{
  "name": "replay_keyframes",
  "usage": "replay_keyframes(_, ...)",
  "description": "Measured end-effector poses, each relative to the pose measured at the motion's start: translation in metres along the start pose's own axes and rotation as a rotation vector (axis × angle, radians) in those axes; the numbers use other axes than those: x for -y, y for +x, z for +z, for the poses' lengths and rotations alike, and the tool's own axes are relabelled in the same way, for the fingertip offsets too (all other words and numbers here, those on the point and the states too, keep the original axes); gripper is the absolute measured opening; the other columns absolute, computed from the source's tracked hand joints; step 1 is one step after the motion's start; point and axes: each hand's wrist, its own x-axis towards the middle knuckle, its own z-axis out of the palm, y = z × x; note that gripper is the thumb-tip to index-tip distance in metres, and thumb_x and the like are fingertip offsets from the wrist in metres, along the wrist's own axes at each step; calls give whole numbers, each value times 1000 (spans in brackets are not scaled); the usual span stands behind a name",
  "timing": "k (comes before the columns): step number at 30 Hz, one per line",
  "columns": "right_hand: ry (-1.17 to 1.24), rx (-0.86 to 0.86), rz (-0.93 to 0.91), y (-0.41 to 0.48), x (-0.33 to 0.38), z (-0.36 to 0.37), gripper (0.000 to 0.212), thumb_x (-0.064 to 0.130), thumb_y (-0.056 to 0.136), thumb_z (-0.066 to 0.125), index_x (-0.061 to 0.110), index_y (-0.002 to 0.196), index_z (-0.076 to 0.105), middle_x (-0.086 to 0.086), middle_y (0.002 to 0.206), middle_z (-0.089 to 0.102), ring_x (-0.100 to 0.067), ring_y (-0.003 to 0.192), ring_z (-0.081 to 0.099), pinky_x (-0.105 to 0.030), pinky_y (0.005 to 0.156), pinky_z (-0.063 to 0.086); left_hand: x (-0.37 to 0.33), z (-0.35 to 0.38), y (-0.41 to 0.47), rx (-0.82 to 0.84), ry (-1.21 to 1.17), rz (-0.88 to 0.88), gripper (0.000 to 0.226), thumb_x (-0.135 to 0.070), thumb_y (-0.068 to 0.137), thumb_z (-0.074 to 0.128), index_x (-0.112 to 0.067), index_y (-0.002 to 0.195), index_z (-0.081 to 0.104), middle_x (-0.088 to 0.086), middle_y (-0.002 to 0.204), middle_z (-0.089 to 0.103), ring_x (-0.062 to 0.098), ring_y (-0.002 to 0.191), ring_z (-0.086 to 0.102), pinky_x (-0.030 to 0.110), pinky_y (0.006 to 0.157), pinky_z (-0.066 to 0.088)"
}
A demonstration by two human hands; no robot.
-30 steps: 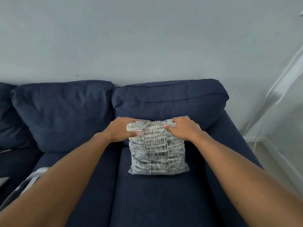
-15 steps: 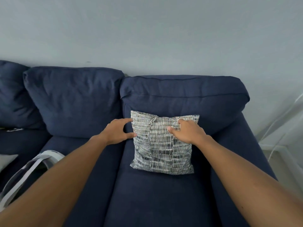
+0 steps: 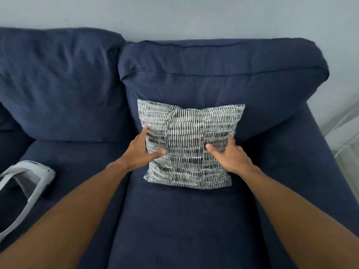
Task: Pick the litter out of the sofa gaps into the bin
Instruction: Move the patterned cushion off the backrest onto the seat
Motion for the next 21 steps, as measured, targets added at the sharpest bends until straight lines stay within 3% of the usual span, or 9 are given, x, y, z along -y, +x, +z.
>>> replay_keyframes(3,62,6,34,18,-11,17,123,93,72,30,10,156,-3,-18,156,34,-38,139,38,-54,108,38,16,16,17,-17,-114,-33,129,-79,63,74,-34,158,-3,-9,167,16,16,153,18,50,123,23)
replay_keyframes(7,139,-5,73,37,-21,36,120,91,74,31,13,156,-8,-19,158,28,-39,142,33,-54,111,33,28,34,31,-27,-244,-56,112,-68,71,76,-39,154,8,-17,150,43,12,136,45,42,116,34)
replay_keyframes(13,281,-19,71,61,-32,62,123,97,67,30,24,155,-14,-15,161,24,-39,143,31,-54,116,28,48,56,52,-9,-360,-121,116,-79,67,70,-43,155,3,-17,159,31,16,144,35,47,120,29)
replay_keyframes(16,363,-59,42,67,-33,70,123,99,65,34,28,155,-10,-10,162,24,-37,144,31,-55,117,26,51,66,53,-44,-401,-107,105,-70,75,68,-36,155,9,-16,154,36,15,140,38,38,115,32)
replay_keyframes(21,421,-93,20,62,-33,69,111,89,75,39,26,156,-5,-12,162,23,-36,145,29,-50,117,25,50,62,51,-84,-402,-118,101,-79,70,67,-38,151,24,-15,148,47,12,131,47,41,113,37)
